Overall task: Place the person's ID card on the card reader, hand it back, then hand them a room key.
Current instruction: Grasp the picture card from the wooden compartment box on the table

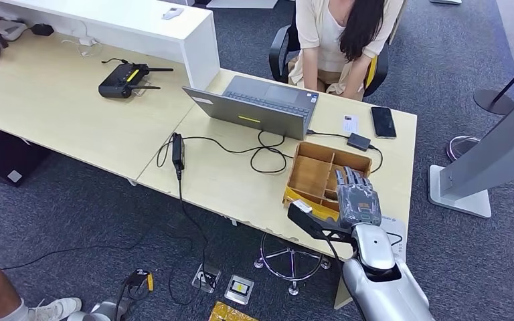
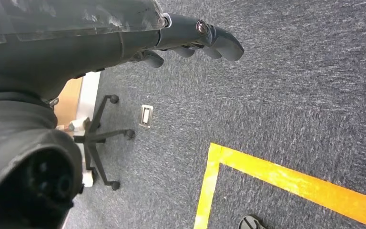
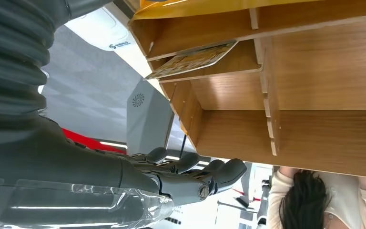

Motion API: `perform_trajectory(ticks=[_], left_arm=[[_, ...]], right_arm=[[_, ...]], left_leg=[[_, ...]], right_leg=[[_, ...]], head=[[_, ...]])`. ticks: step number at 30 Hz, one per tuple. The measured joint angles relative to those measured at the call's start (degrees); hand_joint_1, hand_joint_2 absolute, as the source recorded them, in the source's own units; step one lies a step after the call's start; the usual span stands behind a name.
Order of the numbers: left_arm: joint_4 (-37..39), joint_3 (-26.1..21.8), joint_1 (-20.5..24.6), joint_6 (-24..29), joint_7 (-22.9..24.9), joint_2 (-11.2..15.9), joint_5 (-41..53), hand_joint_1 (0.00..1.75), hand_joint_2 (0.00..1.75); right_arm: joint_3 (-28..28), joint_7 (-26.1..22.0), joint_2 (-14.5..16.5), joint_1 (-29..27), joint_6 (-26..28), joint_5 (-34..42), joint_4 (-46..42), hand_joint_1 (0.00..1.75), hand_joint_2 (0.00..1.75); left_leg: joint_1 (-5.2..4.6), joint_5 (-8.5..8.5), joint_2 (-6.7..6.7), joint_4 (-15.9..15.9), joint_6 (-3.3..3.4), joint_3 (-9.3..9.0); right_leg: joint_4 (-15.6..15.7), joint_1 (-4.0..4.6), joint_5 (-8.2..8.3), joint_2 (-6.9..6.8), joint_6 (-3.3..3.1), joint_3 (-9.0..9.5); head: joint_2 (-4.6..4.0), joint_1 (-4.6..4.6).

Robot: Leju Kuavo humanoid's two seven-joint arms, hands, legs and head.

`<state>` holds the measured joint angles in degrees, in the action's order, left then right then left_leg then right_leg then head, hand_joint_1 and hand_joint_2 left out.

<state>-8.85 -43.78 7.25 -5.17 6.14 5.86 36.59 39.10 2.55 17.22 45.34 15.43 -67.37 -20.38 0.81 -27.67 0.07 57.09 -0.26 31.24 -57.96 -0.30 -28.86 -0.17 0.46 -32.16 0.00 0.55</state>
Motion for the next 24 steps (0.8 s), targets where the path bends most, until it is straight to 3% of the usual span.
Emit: perform_trajectory(ticks=[8, 24], left_arm=[[0.0, 0.0, 0.0, 0.4, 0.0, 0.0, 0.0, 0.00, 0.00], [0.0, 0.0, 0.0, 0.7, 0.9, 0.0, 0.1, 0.00, 0.00]], right_arm=[[0.0, -0.7, 1.8, -0.6, -1.0, -0.1, 0.1, 0.00, 1.75], [0.1, -0.5, 2.4, -0.7, -1.2, 0.1, 0.1, 0.00, 1.75]], left_leg=[[0.00, 0.00, -0.01, 0.0, 0.00, 0.00], [0.00, 0.00, 0.00, 0.0, 0.00, 0.00]], right_leg=[[0.0, 0.00, 0.00, 0.00, 0.00, 0.00], [0.0, 0.00, 0.00, 0.01, 0.00, 0.00]], head=[[0.00, -0.01], [0.00, -0.01]])
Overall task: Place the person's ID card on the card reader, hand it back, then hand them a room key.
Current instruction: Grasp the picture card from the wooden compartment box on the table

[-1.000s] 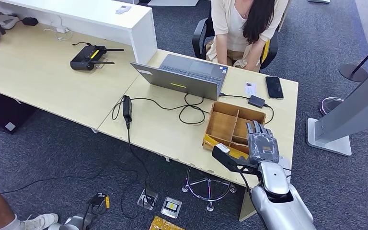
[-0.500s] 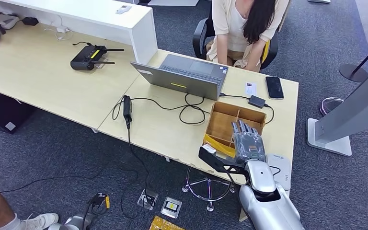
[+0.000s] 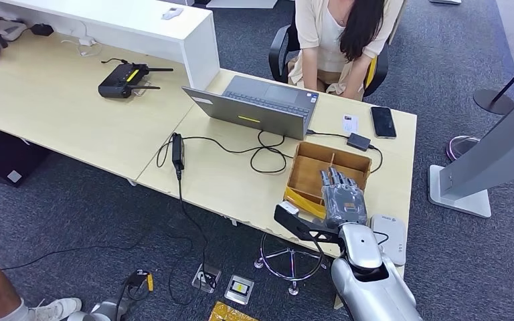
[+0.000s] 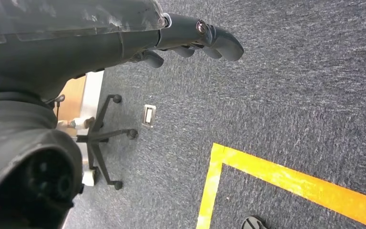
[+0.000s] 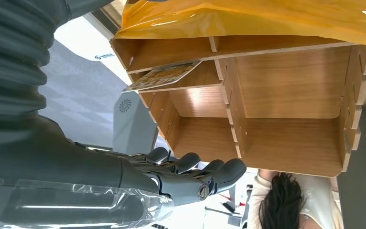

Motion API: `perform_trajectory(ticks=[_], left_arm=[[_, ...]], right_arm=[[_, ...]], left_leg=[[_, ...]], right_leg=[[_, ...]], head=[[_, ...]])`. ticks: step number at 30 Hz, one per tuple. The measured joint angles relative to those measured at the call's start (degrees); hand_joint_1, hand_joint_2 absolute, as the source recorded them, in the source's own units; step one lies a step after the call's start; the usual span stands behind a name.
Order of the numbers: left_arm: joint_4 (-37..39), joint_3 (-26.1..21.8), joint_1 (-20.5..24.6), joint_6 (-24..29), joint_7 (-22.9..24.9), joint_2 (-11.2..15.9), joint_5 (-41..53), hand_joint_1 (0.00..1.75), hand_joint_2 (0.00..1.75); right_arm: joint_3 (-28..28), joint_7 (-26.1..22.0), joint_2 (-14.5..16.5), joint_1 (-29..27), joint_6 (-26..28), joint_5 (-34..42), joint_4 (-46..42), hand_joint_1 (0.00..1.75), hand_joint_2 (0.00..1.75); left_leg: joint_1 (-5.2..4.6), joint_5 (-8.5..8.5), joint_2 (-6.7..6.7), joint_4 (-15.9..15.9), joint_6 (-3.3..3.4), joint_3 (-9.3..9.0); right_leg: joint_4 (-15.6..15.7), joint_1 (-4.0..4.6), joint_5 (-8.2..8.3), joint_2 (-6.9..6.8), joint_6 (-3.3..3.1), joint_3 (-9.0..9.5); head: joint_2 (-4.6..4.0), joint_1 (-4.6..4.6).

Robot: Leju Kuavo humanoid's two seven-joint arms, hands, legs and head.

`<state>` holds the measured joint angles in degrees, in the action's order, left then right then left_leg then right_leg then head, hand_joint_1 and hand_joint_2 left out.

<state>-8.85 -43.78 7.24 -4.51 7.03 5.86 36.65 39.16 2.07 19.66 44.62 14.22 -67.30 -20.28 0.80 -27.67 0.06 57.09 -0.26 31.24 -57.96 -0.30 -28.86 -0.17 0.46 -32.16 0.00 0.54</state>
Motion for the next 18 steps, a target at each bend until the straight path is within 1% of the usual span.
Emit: perform_trajectory(ticks=[8, 18], left_arm=[[0.0, 0.0, 0.0, -0.2, -0.2, 0.0, 0.9, 0.00, 0.00], [0.0, 0.0, 0.0, -0.1, 0.2, 0.0, 1.5, 0.00, 0.00]], right_arm=[[0.0, 2.3, -0.1, 0.3, -0.5, 0.0, 0.3, 0.00, 1.75], [0.0, 3.4, -0.5, 1.1, -2.1, -0.7, 0.4, 0.00, 1.75]], left_leg=[[0.00, 0.00, 0.00, 0.0, 0.00, 0.00], [0.00, 0.00, 0.00, 0.0, 0.00, 0.00]], right_leg=[[0.0, 0.00, 0.00, 0.00, 0.00, 0.00], [0.0, 0.00, 0.00, 0.00, 0.00, 0.00]], head=[[0.00, -0.01], [0.00, 0.00]])
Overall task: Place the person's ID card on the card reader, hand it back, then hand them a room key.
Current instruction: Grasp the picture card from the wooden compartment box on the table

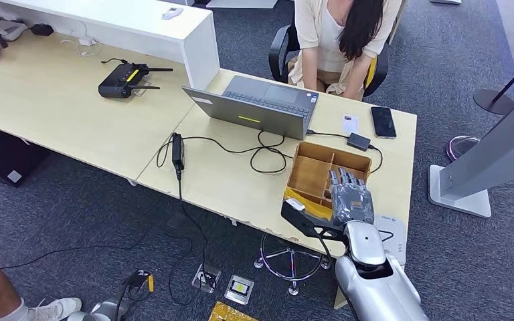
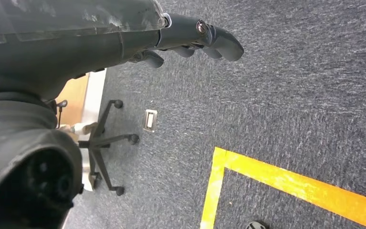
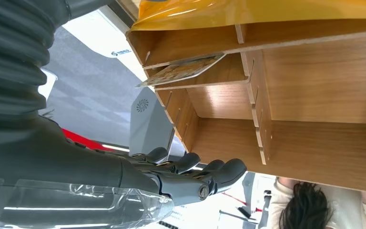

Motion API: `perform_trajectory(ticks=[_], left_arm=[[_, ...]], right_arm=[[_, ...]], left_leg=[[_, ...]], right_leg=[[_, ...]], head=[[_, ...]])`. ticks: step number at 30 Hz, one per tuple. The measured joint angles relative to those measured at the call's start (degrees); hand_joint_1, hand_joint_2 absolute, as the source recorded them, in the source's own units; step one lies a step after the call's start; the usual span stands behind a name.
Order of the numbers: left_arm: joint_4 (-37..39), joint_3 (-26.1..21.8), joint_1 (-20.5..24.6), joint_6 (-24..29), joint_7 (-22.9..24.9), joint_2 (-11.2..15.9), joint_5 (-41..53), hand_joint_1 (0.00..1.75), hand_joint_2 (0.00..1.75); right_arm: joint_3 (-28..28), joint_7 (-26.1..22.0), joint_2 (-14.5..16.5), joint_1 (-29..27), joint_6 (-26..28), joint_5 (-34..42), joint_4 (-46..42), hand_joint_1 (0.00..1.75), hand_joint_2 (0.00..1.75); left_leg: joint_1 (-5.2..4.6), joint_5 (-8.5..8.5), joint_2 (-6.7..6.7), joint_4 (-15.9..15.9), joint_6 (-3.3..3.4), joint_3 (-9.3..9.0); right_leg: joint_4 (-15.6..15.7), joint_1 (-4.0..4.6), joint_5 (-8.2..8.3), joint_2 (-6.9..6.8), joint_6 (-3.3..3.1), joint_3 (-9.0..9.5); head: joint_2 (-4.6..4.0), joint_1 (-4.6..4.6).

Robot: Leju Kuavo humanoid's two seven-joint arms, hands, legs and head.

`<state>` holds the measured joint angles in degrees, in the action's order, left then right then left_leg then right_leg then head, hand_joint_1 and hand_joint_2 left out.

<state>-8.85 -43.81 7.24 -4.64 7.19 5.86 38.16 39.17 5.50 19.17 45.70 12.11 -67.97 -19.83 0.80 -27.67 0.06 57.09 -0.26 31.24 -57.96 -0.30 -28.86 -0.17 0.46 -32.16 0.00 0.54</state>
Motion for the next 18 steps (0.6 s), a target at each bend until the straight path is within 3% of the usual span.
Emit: perform_trajectory(ticks=[18], left_arm=[[0.0, -0.2, 0.0, 0.3, 0.8, 0.0, 0.4, 0.00, 0.00]], right_arm=[[0.0, 0.1, 0.4, 0.0, -1.3, -0.4, 0.3, 0.00, 1.75]], left_leg=[[0.00, 0.00, 0.00, 0.0, 0.00, 0.00]], right_leg=[[0.0, 0.00, 0.00, 0.00, 0.00, 0.00]], head=[[0.00, 0.01]])
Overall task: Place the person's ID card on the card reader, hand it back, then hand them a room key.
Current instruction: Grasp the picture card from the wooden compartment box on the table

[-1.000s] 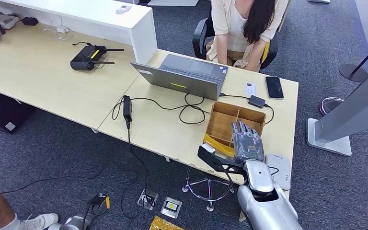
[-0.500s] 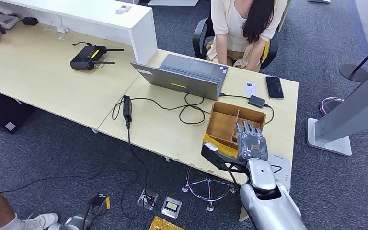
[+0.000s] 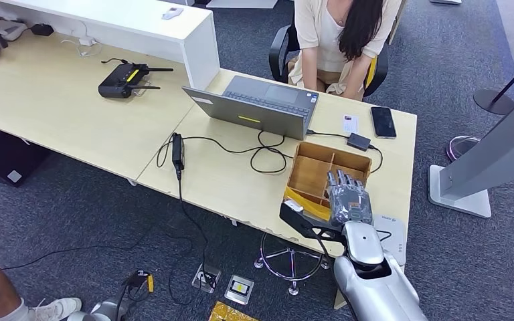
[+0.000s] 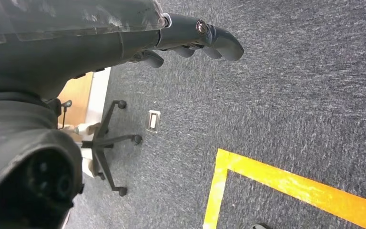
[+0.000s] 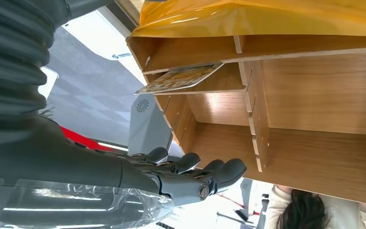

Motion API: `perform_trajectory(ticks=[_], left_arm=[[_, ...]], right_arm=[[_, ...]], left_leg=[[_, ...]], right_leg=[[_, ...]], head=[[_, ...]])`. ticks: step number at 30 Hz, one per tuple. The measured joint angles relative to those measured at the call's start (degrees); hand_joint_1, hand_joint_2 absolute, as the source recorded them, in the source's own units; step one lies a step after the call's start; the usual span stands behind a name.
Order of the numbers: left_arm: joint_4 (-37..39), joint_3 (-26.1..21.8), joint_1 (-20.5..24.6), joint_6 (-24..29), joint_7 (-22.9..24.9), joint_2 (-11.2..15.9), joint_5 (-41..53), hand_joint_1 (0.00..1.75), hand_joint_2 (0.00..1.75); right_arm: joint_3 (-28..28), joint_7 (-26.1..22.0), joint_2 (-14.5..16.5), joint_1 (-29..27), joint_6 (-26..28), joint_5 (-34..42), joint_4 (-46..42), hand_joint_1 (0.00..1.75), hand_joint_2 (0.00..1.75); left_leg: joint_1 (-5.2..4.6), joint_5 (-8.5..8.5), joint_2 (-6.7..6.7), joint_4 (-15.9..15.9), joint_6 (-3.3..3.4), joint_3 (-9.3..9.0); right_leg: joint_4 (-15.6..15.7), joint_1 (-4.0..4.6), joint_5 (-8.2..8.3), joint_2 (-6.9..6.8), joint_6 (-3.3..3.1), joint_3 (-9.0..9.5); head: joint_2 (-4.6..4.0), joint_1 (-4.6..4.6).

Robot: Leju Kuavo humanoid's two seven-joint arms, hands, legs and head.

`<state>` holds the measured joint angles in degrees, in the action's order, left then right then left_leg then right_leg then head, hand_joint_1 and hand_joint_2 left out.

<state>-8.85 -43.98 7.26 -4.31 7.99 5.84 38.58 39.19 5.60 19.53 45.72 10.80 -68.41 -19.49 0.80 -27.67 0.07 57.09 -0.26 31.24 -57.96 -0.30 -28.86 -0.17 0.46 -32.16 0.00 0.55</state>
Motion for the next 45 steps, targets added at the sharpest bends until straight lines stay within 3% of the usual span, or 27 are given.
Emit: perform_trajectory(ticks=[30, 33, 34, 37, 45], left_arm=[[0.0, 0.0, 0.0, -0.3, 0.5, 0.2, 1.6, 0.00, 0.00], [0.0, 0.0, 0.0, -0.3, 0.5, 0.2, 1.6, 0.00, 0.00], [0.0, 0.0, 0.0, -0.3, 0.5, 0.2, 1.5, 0.00, 0.00], [0.0, 0.0, 0.0, -0.3, 0.5, 0.2, 1.5, 0.00, 0.00], [0.0, -0.1, 0.0, -0.3, 0.5, 0.2, 1.4, 0.00, 0.00]], right_arm=[[0.0, 1.6, -1.0, 0.0, -0.4, 0.2, 0.6, 0.03, 1.75], [0.0, 1.6, -1.0, 0.0, -0.4, 0.0, 0.6, 0.38, 1.75], [0.0, 1.6, -1.0, 0.0, -0.4, -0.1, 0.6, 0.79, 1.75], [0.0, 1.6, -0.8, 0.0, -0.7, -0.1, 0.6, 1.75, 1.75], [0.0, 0.6, -0.7, -0.2, -1.2, 0.0, 0.7, 1.75, 1.75]], left_leg=[[0.00, 0.00, 0.00, 0.0, 0.00, 0.00], [0.00, 0.00, 0.00, 0.0, 0.00, 0.00], [0.00, 0.00, 0.00, 0.0, 0.00, 0.00], [0.00, 0.00, 0.00, 0.0, 0.00, 0.00], [0.00, 0.00, 0.00, 0.0, 0.00, 0.00]], right_leg=[[0.0, 0.00, 0.00, 0.00, 0.00, 0.00], [0.0, 0.00, 0.00, 0.00, 0.00, 0.00], [0.0, 0.00, 0.00, 0.00, 0.00, 0.00], [0.0, 0.00, 0.00, 0.00, 0.00, 0.00], [0.0, 0.00, 0.00, 0.00, 0.00, 0.00]], head=[[0.00, 0.00], [0.00, 0.00], [0.00, 0.00], [0.00, 0.00], [0.00, -0.01]])
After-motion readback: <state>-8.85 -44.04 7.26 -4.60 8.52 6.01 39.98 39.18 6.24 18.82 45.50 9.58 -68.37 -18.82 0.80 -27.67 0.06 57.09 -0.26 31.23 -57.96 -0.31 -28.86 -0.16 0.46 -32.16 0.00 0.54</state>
